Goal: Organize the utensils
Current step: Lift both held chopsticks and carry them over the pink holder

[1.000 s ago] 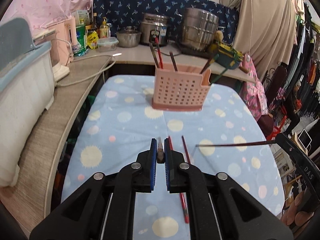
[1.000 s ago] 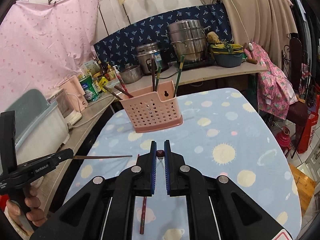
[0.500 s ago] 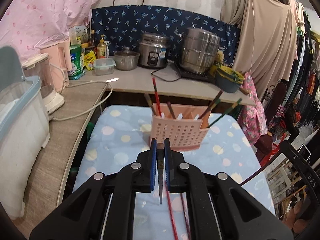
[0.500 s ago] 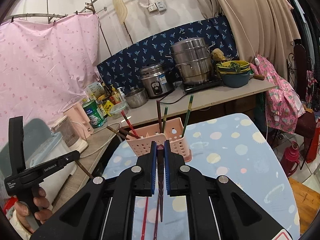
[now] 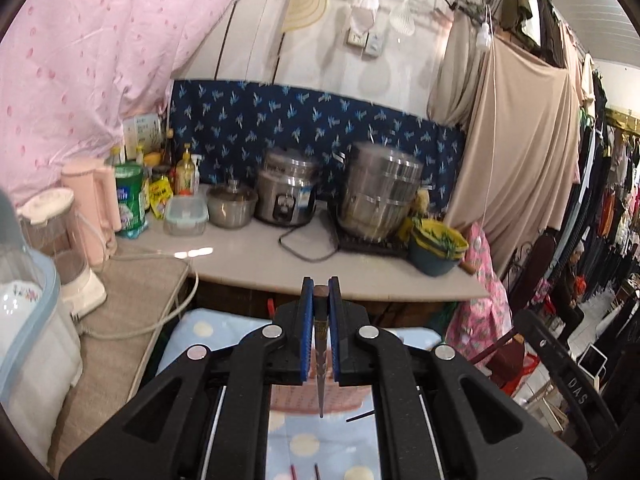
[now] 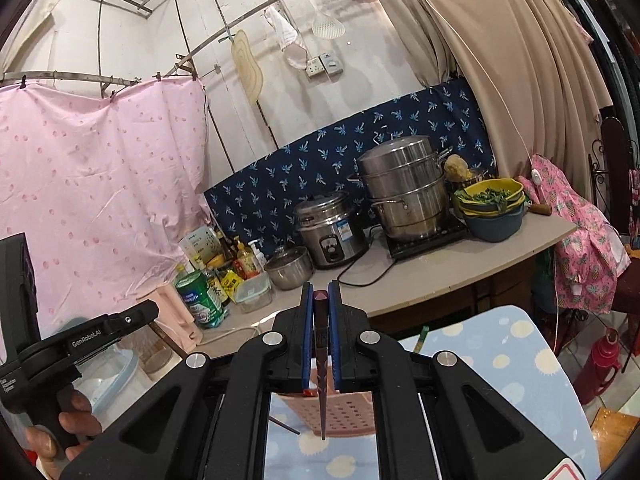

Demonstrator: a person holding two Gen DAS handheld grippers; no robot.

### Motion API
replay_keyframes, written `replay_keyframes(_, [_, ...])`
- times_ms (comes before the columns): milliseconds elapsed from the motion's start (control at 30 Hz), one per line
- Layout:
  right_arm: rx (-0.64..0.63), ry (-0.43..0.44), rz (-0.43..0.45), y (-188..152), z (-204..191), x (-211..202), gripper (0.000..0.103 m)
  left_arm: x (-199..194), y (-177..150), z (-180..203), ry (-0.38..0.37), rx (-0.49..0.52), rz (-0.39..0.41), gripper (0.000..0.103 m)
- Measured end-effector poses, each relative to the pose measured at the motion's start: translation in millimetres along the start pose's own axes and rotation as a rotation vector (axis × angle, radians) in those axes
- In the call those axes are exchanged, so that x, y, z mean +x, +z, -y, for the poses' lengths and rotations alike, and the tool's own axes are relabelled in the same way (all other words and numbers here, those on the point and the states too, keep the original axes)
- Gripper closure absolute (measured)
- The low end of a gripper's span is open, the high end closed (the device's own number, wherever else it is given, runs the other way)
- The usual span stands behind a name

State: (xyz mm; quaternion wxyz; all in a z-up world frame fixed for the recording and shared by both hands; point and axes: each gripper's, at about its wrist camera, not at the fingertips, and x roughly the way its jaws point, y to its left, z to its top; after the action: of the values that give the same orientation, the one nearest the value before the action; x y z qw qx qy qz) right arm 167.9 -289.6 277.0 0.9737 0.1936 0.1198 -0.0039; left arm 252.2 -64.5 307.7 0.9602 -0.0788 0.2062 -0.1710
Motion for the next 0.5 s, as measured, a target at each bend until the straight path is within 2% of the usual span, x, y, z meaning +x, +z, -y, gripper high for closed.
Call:
replay_keyframes(167, [-0.018,-0.01,0.04,26,-8,27,0.096,15,29,2,0.028,-0.004,0.081,0.096])
replay_keyframes(233, [-0.029,-0.014,0.042,31,-10,38,0.096,25,34,0,0.042,-0.004,0.09,0.096])
replay_keyframes(333, [-0.047,-0.024,0.037,32,-11,57,0.096,40,36,-6,0.068,-0.002,0.08,0.096])
replay_keyframes(500, [-0.065,-0.051,-0.011,15,-3,86,0.096,71,17,-21,0.086,-0.012,0.013,0.096])
